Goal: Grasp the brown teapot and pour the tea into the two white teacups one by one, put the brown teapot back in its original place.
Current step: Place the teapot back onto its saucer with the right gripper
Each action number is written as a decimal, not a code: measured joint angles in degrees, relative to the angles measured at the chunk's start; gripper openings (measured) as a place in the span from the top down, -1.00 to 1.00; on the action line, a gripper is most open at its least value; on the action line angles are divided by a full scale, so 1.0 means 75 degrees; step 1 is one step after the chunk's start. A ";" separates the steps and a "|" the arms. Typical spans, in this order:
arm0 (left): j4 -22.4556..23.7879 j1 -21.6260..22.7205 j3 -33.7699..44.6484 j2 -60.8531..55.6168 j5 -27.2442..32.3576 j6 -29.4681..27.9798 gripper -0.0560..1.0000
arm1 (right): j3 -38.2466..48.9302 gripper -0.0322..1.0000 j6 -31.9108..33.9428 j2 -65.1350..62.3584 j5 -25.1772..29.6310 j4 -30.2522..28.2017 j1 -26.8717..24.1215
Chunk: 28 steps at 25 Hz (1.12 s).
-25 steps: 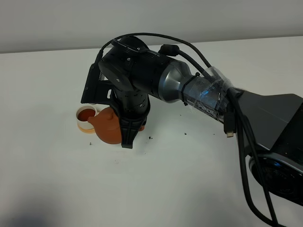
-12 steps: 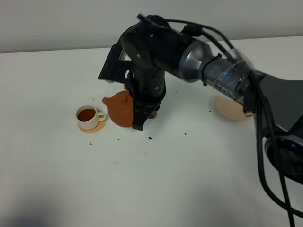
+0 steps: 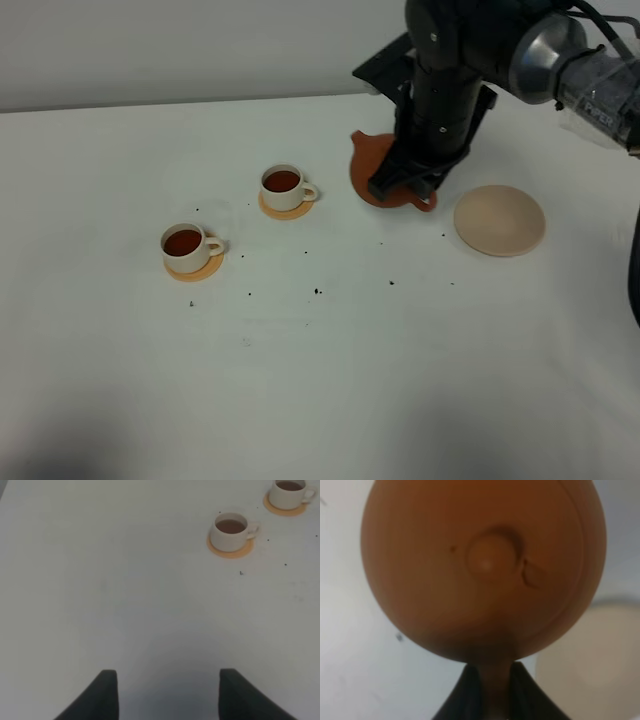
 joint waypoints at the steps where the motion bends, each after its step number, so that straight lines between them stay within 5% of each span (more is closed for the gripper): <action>1: 0.0000 0.0000 0.0000 0.0000 0.0000 0.0000 0.02 | 0.0279 0.73 0.0008 -0.0078 0.0010 0.0000 -0.0116; 9: 0.0000 0.0000 0.0000 0.0000 0.0000 0.0000 0.02 | 0.1570 0.73 0.0022 -0.0594 -0.0045 0.0016 -0.1013; 16: 0.0000 0.0000 0.0000 0.0000 0.0000 0.0000 0.02 | 0.2713 0.73 0.0022 -0.0892 -0.1285 0.0025 -0.1489; 28: 0.0000 0.0000 0.0000 0.0000 0.0000 0.0000 0.02 | 0.2905 0.73 0.0022 -0.0901 -0.1580 0.0235 -0.1739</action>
